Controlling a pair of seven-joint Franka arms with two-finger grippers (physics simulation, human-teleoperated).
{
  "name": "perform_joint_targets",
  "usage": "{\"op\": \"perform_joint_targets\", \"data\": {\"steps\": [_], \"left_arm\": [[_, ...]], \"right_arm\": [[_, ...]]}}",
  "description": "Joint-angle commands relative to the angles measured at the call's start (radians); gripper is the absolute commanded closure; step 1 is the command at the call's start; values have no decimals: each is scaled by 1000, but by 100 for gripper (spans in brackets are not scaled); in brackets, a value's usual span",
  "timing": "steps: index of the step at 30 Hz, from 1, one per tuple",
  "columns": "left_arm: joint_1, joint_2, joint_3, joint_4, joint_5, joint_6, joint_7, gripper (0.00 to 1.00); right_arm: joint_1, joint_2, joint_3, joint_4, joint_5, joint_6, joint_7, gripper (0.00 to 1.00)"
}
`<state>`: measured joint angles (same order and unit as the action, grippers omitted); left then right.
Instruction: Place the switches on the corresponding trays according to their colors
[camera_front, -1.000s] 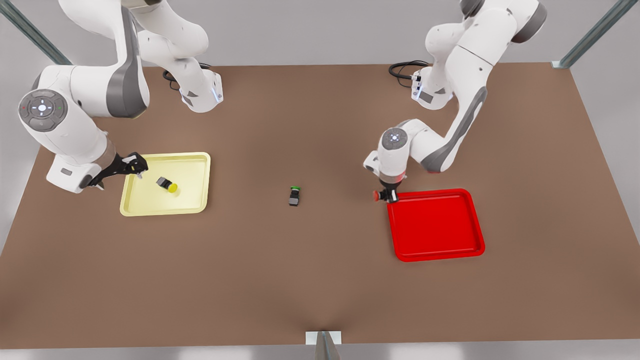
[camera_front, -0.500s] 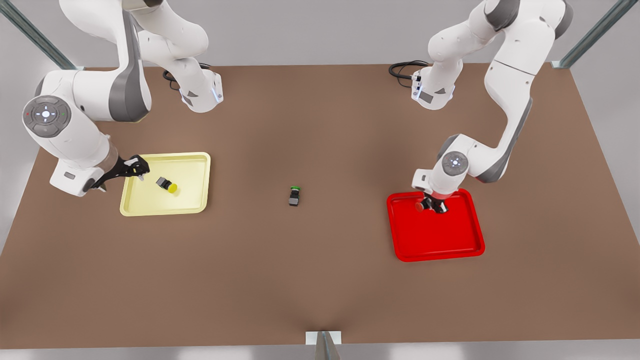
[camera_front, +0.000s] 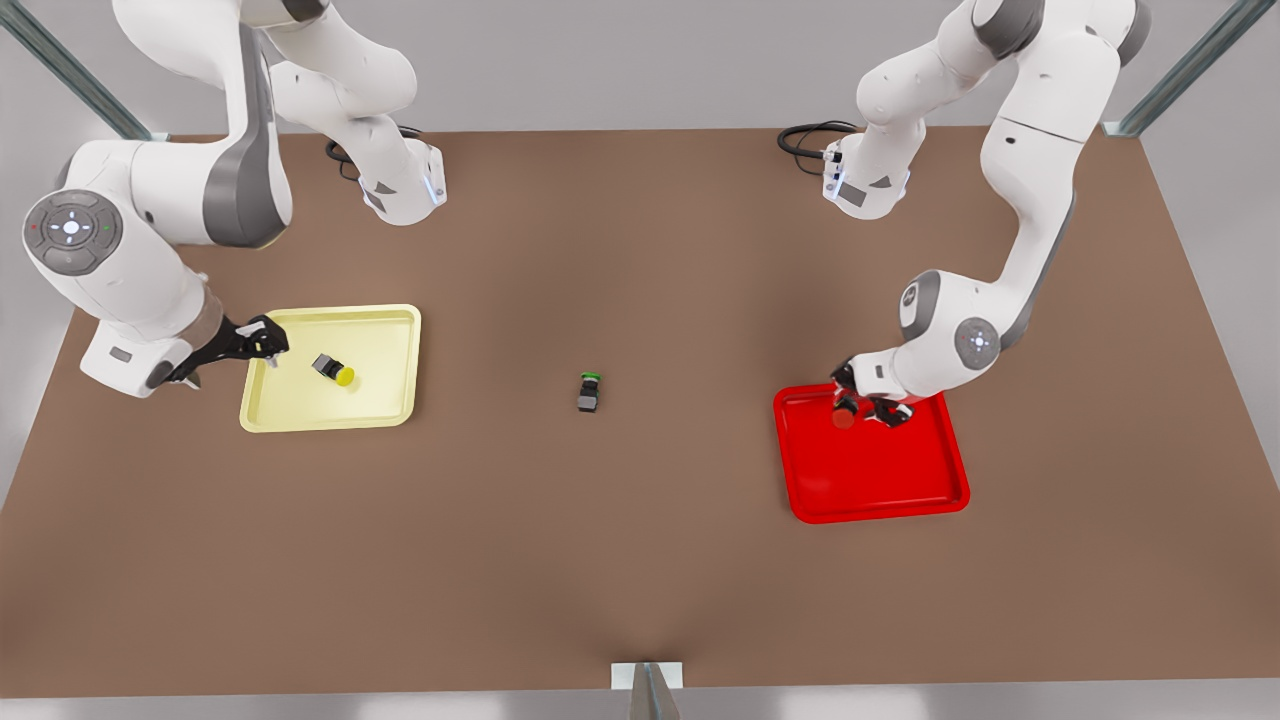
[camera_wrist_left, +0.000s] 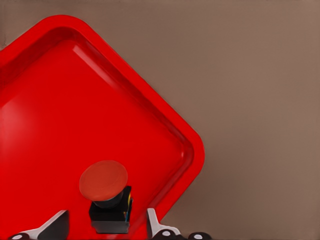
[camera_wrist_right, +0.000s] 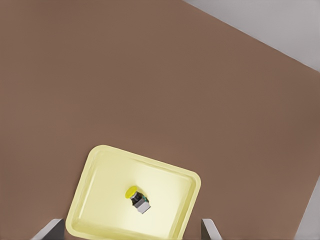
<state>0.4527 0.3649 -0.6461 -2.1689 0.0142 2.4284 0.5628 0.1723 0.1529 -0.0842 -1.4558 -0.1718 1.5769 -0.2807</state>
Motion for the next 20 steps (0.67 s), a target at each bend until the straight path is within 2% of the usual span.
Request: {"op": "perform_joint_targets", "data": {"steps": [1,2,4,7,10,11,12,13,14,16,20], "left_arm": [[0,-4,-1,1,363,3,-21,0],[0,-32,-4,15,360,-15,-23,0],[-2,-95,-18,108,296,-208,-23,0],[-14,-84,-105,460,240,-655,-142,0],[-16,-95,-171,630,242,-890,-438,0],[-150,-127,-81,691,247,-994,-523,0],[-388,-152,218,767,219,-1075,-520,0],[-572,-193,508,773,129,-1079,-518,0],[-684,-210,693,774,110,-1082,-521,0],[-586,-280,729,764,52,-1102,-526,0],[-580,-277,787,774,26,-1106,-532,0]], "right_arm": [[-2,1,1,0,0,0,0,0],[-2,1,0,0,0,0,0,0],[-1,10,1,2,0,0,0,0],[-1,10,1,3,0,2,0,0],[-2,8,1,5,1,0,-2,0],[1,8,1,5,1,2,-2,0],[-4,8,1,23,6,0,-3,0],[-5,8,1,25,9,-2,-5,0],[-4,7,1,25,11,-2,-2,0],[-7,2,1,25,11,0,2,0],[-17,2,1,25,12,-2,0,0]]}}
